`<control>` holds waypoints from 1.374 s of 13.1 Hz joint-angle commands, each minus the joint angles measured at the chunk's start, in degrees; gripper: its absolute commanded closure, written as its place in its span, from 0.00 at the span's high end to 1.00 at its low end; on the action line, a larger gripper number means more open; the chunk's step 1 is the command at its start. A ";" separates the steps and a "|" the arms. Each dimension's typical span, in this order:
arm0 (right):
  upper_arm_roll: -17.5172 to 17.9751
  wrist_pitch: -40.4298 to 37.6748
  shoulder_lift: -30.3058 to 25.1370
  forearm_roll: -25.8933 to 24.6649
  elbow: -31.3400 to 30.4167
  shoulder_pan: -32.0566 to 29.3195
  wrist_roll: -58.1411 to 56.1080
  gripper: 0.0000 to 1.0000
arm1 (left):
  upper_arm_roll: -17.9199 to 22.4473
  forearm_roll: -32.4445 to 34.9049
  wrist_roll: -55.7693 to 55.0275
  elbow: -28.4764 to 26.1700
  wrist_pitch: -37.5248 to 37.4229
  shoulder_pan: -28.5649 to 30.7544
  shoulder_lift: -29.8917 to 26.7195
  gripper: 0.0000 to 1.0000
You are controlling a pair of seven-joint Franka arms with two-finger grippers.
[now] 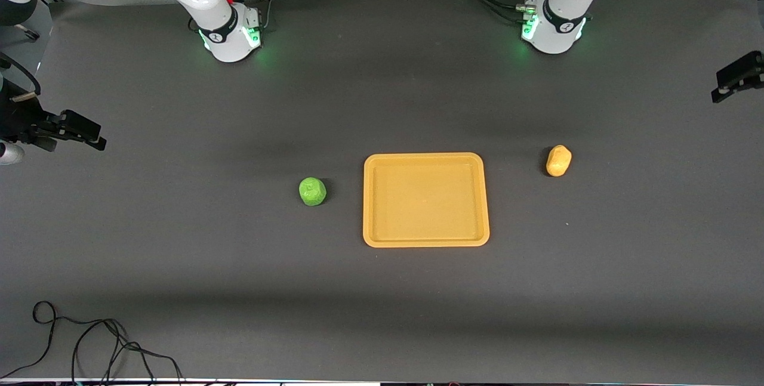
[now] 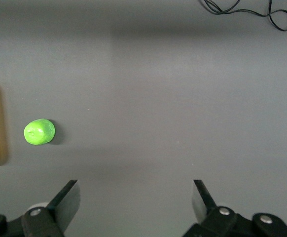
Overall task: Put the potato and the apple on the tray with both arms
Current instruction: 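Reach the left gripper down to the yellow potato and grasp it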
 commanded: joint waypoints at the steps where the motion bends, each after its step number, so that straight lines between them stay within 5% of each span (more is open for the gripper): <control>1: -0.81 -0.35 -0.78 0.61 -0.44 0.78 -0.62 1.00 | 0.32 1.08 0.79 -1.92 2.17 -0.55 1.16 1.00; 8: -0.63 -0.35 -0.78 0.61 -0.26 0.78 -0.71 1.00 | -0.11 1.17 -0.44 -3.31 2.54 -2.75 2.94 1.00; 11: -0.72 -0.35 -0.78 0.61 -0.26 0.78 -0.71 1.00 | -0.82 1.08 -0.70 -10.76 8.92 -3.53 3.29 1.00; 15: -0.63 -0.35 -0.78 0.61 -0.26 0.78 -0.71 1.00 | 9.79 1.08 0.00 -23.23 15.62 -15.65 2.42 0.98; 18: -0.63 -0.35 -0.78 0.61 -0.26 0.78 -0.71 1.00 | 9.81 0.03 -0.88 -34.05 25.78 -15.41 3.11 0.97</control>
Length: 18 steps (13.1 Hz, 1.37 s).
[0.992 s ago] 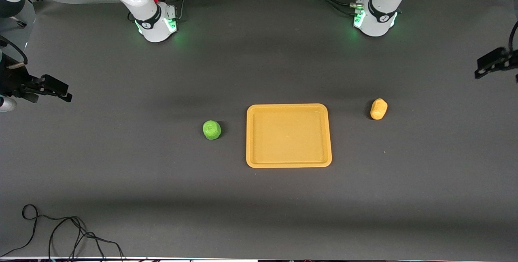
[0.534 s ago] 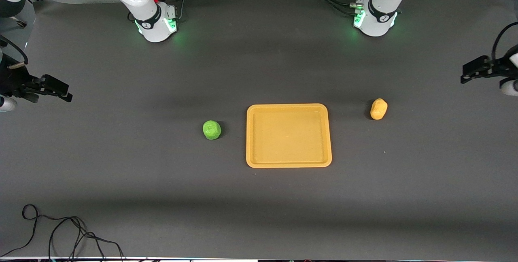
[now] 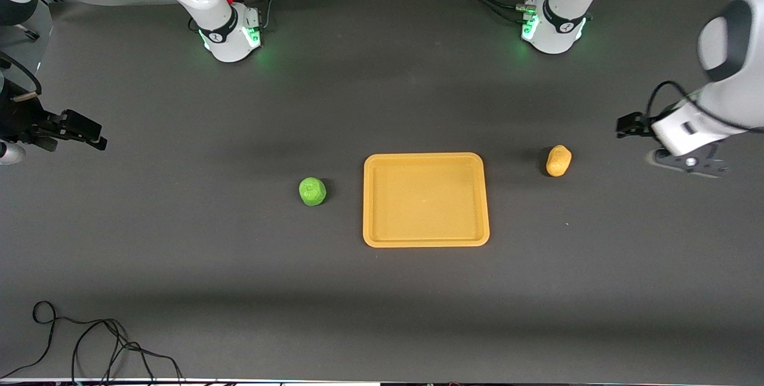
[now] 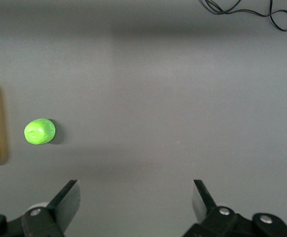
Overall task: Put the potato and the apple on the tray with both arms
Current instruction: 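Reach the left gripper down to the yellow potato and grasp it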
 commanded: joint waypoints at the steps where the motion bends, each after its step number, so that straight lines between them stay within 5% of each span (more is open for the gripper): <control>1: -0.63 -0.31 -0.78 0.61 -0.28 0.64 -0.71 1.00 | 1.45 -0.18 -0.32 -11.99 12.29 -0.85 -1.75 0.97; 3: -0.63 -0.31 -0.78 0.61 -0.28 0.64 -0.71 1.00 | 1.28 -0.27 3.27 -16.24 21.37 -1.81 0.43 0.98; 7: -0.28 -0.40 -0.78 0.61 0.51 2.39 0.16 1.00 | 0.84 -0.36 3.55 -16.78 23.86 -7.61 8.96 0.94; 13: -0.19 -0.05 0.10 0.61 1.13 13.80 13.05 1.00 | 0.13 -0.09 3.73 -16.43 32.63 -9.55 16.97 0.92; 18: -0.28 3.64 3.08 1.05 1.04 28.48 30.82 1.00 | -0.04 -1.40 -0.72 -14.68 31.79 -10.08 17.60 0.17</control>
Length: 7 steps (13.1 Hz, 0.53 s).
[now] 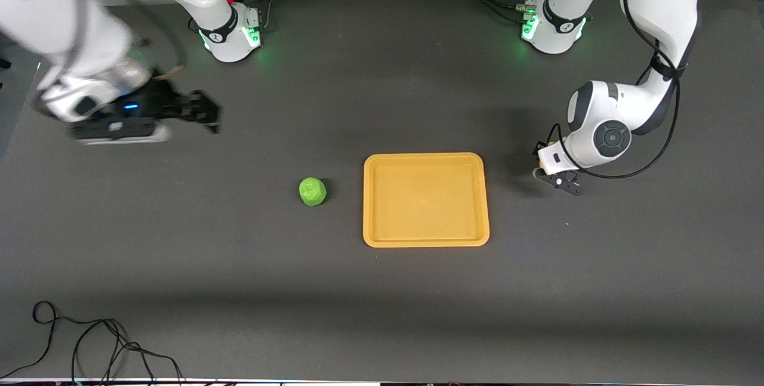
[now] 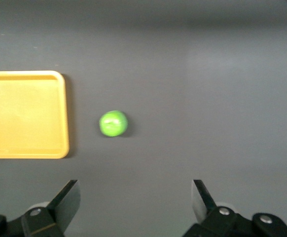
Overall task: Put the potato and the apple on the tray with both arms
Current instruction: 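Carry the potato onto the tray while the right gripper reaches the apple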
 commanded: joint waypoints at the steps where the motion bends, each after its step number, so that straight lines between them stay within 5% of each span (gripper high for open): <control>1: -0.77 2.20 1.94 0.39 0.20 5.76 5.79 1.00 | -0.96 -1.39 -10.33 3.49 -3.93 -2.56 -0.76 0.01; 4: -0.77 4.66 4.74 0.39 -0.15 6.30 5.79 1.00 | -2.28 -3.40 -20.57 14.71 -14.29 -6.86 -0.41 0.00; 7: -0.86 11.76 8.08 0.21 -4.17 7.44 5.97 1.00 | -4.04 -10.08 -27.35 21.42 -14.86 -11.61 1.44 0.01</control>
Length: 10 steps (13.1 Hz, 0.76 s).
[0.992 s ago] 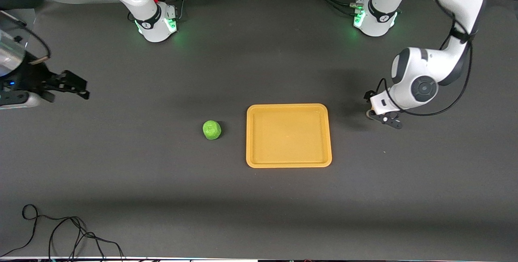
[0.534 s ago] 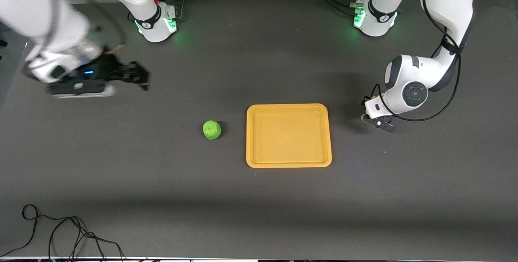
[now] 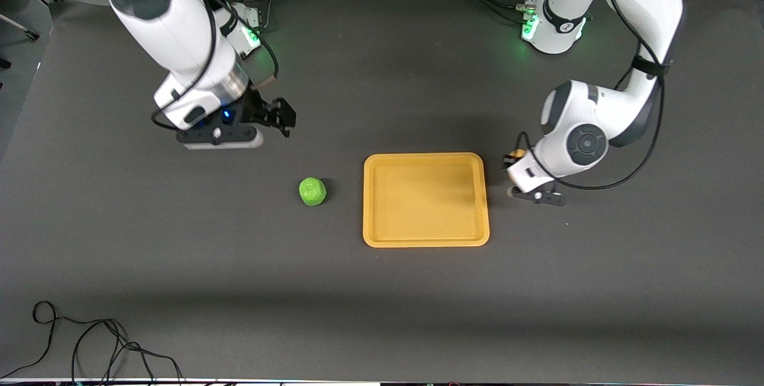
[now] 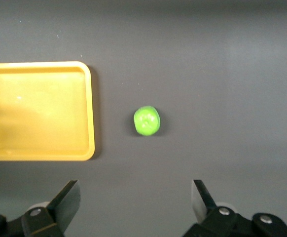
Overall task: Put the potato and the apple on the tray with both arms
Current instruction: 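Carry the potato onto the tray while the right gripper reaches the apple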
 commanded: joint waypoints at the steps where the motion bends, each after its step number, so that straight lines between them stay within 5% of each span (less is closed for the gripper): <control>1: -0.47 8.76 2.51 0.04 -5.46 1.19 1.01 1.00 | 0.02 -2.66 -6.83 4.94 0.43 -4.99 3.27 0.03; 3: -0.47 18.77 3.30 -0.14 -12.92 1.28 1.45 1.00 | 0.11 -2.40 -9.66 5.47 5.87 -7.72 7.57 0.11; 4: -0.56 24.31 4.09 -0.14 -16.61 1.19 1.45 1.00 | 0.11 -2.05 -9.67 5.47 7.99 -7.82 9.42 0.25; 10: -0.91 48.06 16.82 -2.76 -24.73 1.37 1.36 1.00 | 0.20 -1.87 -9.31 6.35 9.24 -7.56 11.37 0.44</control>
